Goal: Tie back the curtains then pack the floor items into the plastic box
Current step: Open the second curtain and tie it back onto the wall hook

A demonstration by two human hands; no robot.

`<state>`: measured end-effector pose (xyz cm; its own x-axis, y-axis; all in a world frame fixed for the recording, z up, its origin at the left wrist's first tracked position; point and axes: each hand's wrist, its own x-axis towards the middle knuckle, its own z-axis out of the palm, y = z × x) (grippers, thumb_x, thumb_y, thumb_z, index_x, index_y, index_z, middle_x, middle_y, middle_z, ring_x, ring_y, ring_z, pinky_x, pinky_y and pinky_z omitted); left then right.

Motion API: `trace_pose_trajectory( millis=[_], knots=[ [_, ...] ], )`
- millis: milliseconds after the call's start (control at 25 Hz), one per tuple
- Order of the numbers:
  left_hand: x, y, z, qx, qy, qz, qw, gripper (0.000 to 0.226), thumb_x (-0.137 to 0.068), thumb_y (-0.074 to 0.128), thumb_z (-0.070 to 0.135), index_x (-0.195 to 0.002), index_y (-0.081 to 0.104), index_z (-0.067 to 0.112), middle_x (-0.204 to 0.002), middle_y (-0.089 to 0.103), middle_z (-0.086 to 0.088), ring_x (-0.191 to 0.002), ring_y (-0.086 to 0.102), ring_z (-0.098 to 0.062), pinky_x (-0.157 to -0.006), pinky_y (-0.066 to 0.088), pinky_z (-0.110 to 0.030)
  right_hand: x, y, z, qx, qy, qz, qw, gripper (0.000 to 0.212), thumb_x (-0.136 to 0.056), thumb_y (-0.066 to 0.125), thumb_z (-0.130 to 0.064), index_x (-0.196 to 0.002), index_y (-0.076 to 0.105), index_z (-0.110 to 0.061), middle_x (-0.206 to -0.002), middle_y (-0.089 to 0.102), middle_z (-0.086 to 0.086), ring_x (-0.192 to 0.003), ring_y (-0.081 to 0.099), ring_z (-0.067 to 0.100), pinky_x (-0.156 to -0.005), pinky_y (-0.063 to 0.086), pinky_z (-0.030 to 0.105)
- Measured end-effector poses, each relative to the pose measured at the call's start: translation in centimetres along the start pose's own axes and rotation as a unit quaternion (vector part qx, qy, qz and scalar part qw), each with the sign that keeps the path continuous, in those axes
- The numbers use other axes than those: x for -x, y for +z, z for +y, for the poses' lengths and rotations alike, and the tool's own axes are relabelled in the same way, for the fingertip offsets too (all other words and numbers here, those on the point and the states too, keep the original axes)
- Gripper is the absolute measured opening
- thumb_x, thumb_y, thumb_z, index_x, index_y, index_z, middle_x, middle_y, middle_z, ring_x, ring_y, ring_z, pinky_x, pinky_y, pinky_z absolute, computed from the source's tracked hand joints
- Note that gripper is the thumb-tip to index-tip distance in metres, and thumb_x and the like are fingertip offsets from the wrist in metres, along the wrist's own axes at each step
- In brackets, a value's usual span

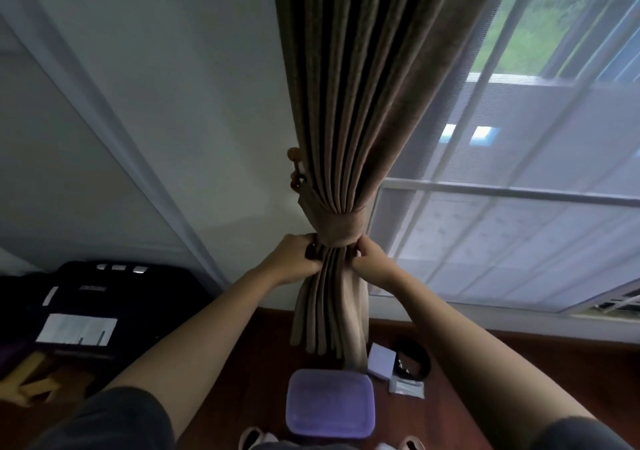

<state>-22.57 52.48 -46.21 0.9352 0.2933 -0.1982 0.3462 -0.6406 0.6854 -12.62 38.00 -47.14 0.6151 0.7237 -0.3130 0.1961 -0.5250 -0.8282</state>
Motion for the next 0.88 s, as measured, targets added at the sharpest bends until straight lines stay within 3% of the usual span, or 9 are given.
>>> trace_pose_trajectory(
  millis=[160,240,400,520,600,720,880],
  knots=[
    [1.2,0.3,-1.9,0.033,-0.03,0.058,0.997,0.018,-0.076,0.064,0.014,-0.092,0.056,0.016,-0.074,0.062,0.002,-0.067,0.058,-0.011,-0.052,0.038,-0.008,-1.3,1.2,-1.3,-0.025,-0.031,-0.042,0.998,0.05,-0.084,0.044,0.007,-0.132,0.042,-0.006,-0.113,0.052,0.004,-0.109,0.05,0.019,-0.098,0.043,0.035],
    [1.2,0.3,-2.5,0.041,-0.03,0.069,0.996,0.019,-0.076,0.065,0.015,-0.094,0.059,0.013,-0.086,0.067,-0.005,-0.078,0.063,-0.017,-0.061,0.043,-0.018,-1.8,1.2,-0.6,-0.018,-0.036,-0.029,0.999,0.048,-0.084,0.046,0.006,-0.13,0.044,-0.007,-0.112,0.053,0.003,-0.109,0.05,0.019,-0.097,0.042,0.033],
    [1.3,0.9,-2.7,0.076,-0.019,0.024,0.997,0.019,-0.079,0.065,0.013,-0.098,0.065,0.011,-0.089,0.069,-0.003,-0.084,0.065,-0.016,-0.071,0.05,-0.021,-0.8,0.3,3.3,-0.045,-0.082,0.167,0.982,0.05,-0.081,0.058,-0.001,-0.127,0.044,-0.011,-0.12,0.051,0.003,-0.112,0.052,0.016,-0.095,0.047,0.036],
    [1.1,1.0,-2.7,0.079,-0.005,0.034,0.996,0.023,-0.081,0.068,0.021,-0.103,0.067,0.013,-0.089,0.069,0.002,-0.08,0.064,-0.006,-0.071,0.048,-0.013,0.7,-0.7,5.1,-0.06,-0.102,0.264,0.957,0.027,-0.084,0.065,-0.009,-0.108,0.052,-0.01,-0.103,0.057,0.001,-0.09,0.061,0.01,-0.082,0.056,0.038],
    [0.7,1.0,-2.5,0.055,0.005,0.06,0.997,0.027,-0.08,0.071,0.025,-0.103,0.066,0.012,-0.087,0.068,0.002,-0.078,0.064,-0.007,-0.068,0.045,-0.009,1.2,-1.1,4.8,0.011,-0.159,0.227,0.961,0.017,-0.083,0.067,-0.023,-0.093,0.058,-0.013,-0.089,0.059,-0.002,-0.081,0.062,0.008,-0.074,0.057,0.036],
    [0.4,0.8,-1.7,-0.002,0.028,0.051,0.998,0.027,-0.078,0.073,0.03,-0.095,0.065,0.01,-0.085,0.07,-0.002,-0.077,0.066,-0.013,-0.066,0.047,-0.015,1.1,-0.9,3.5,0.139,-0.192,0.172,0.956,0.037,-0.078,0.063,-0.049,-0.093,0.063,-0.015,-0.092,0.059,-0.001,-0.082,0.058,0.012,-0.072,0.052,0.029],
    [-0.1,1.0,-0.7,-0.108,0.048,0.047,0.992,0.025,-0.084,0.067,0.029,-0.083,0.062,0.004,-0.08,0.068,-0.013,-0.073,0.063,-0.024,-0.062,0.041,-0.026,0.8,-0.1,3.2,0.188,-0.171,0.2,0.946,0.03,-0.082,0.066,-0.033,-0.099,0.063,-0.008,-0.103,0.06,0.008,-0.087,0.058,0.022,-0.073,0.048,0.033]
  ],
)
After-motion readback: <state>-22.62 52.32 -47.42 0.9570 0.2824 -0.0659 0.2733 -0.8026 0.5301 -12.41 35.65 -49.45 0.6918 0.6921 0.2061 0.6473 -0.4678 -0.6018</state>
